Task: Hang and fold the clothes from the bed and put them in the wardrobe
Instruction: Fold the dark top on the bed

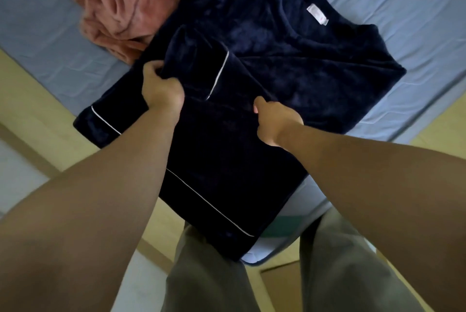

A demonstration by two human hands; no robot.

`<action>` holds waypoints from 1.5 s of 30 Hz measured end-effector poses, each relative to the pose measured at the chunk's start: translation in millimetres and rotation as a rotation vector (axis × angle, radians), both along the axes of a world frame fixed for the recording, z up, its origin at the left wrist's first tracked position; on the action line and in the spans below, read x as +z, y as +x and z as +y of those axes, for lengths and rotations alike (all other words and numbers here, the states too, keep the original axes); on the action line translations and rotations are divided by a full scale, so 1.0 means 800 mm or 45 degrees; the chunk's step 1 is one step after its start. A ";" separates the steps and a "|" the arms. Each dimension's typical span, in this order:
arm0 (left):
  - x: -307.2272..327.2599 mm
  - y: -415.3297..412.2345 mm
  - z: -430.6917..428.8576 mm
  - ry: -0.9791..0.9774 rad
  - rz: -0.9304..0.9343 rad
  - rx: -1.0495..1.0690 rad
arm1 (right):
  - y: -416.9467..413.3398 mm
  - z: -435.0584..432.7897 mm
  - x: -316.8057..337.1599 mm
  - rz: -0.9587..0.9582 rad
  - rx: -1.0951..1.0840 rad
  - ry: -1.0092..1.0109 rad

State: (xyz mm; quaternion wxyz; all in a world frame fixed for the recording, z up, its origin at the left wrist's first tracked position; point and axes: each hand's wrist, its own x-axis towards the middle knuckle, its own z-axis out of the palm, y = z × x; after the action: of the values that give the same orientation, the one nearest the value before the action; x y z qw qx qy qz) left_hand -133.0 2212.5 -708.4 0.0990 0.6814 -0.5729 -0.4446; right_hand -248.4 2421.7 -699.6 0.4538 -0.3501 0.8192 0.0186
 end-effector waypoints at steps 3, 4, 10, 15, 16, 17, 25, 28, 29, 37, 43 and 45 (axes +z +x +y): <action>-0.006 0.042 0.008 0.044 -0.478 -0.227 | 0.001 -0.003 -0.002 0.019 0.021 0.013; -0.008 0.048 0.008 0.017 -0.621 -0.303 | 0.000 -0.003 -0.004 0.039 0.018 -0.004; -0.016 0.020 0.002 0.142 -0.519 -0.553 | -0.010 -0.007 -0.022 0.180 -0.025 -0.064; -0.025 0.011 0.005 0.273 -0.297 -0.327 | -0.017 -0.013 -0.031 0.171 -0.147 -0.029; -0.027 0.015 0.002 0.273 -0.203 -0.241 | -0.020 -0.015 -0.032 0.243 -0.172 -0.067; -0.028 0.018 0.000 0.298 -0.116 -0.146 | -0.025 -0.017 -0.033 0.319 -0.196 -0.098; -0.025 0.058 0.005 0.609 -0.083 -0.157 | -0.080 -0.023 -0.044 0.419 -0.244 -0.024; -0.029 0.070 0.005 0.397 -0.056 -0.176 | -0.091 -0.032 -0.049 0.320 -0.216 0.004; -0.029 0.072 0.005 0.345 -0.035 -0.164 | -0.094 -0.036 -0.049 0.305 -0.257 -0.002; -0.036 0.067 -0.009 -0.022 -0.324 -0.516 | -0.095 -0.038 -0.054 0.294 -0.400 -0.001; -0.030 0.041 -0.013 -0.102 -0.709 -0.701 | -0.100 -0.028 -0.055 0.313 -0.357 -0.072; -0.021 0.029 -0.015 -0.493 -0.801 -0.884 | -0.102 -0.030 -0.057 0.299 -0.352 -0.057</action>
State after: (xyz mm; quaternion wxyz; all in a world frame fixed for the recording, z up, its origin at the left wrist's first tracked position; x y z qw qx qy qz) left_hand -109.4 2200.7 -725.4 -0.1077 0.5209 -0.8396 -0.1101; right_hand -330.1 2397.9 -744.8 0.3454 -0.2395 0.9071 -0.0216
